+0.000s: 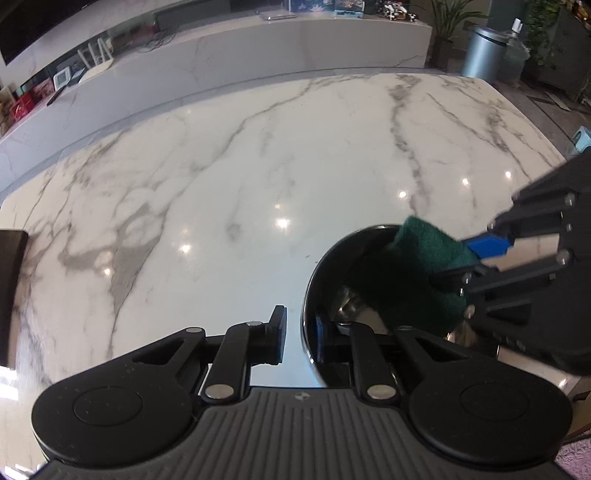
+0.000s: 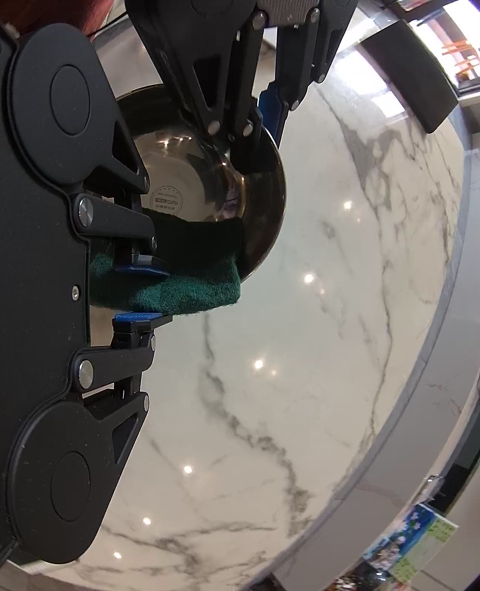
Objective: Clean bowl
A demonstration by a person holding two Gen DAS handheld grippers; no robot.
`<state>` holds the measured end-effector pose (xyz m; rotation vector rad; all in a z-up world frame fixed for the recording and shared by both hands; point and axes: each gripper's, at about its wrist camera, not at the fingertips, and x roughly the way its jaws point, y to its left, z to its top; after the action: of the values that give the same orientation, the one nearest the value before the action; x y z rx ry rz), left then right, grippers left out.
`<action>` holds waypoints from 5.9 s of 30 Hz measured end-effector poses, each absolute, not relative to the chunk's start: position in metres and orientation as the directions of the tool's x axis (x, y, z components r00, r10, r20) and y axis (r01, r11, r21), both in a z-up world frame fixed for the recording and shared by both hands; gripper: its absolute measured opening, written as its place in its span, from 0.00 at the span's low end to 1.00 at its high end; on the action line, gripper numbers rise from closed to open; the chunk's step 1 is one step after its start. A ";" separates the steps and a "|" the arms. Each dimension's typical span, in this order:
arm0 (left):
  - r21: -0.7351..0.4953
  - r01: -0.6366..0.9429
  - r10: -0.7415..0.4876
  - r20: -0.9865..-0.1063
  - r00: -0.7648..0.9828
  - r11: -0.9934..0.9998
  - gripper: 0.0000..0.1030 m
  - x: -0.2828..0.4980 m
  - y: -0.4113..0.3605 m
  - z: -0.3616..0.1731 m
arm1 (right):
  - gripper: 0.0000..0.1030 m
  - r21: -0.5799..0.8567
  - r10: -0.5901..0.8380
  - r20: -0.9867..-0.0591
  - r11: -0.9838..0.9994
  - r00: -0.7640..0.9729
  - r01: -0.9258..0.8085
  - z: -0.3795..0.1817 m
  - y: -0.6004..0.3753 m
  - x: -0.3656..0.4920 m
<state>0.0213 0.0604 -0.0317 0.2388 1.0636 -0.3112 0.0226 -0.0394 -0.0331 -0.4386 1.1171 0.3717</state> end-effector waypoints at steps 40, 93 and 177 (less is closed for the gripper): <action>0.019 0.381 -0.164 -0.881 0.443 0.924 0.28 0.030 0.045 -0.035 | 0.17 -0.102 0.151 -0.904 0.832 0.401 -0.545 -0.036 -0.068 0.024; 0.024 0.429 -0.183 -0.883 0.433 0.903 0.10 0.015 0.026 -0.037 | 0.19 -0.065 0.154 -0.901 0.876 0.405 -0.478 -0.035 -0.083 0.013; -0.001 0.417 -0.188 -0.894 0.407 0.909 0.17 0.020 0.027 -0.051 | 0.19 0.002 0.193 -0.886 0.911 0.421 -0.413 -0.028 -0.098 -0.012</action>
<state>0.0196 0.0270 -0.0510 0.2370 1.0881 -0.3860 -0.0125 -0.0977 -0.0280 -0.2297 1.0724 0.3836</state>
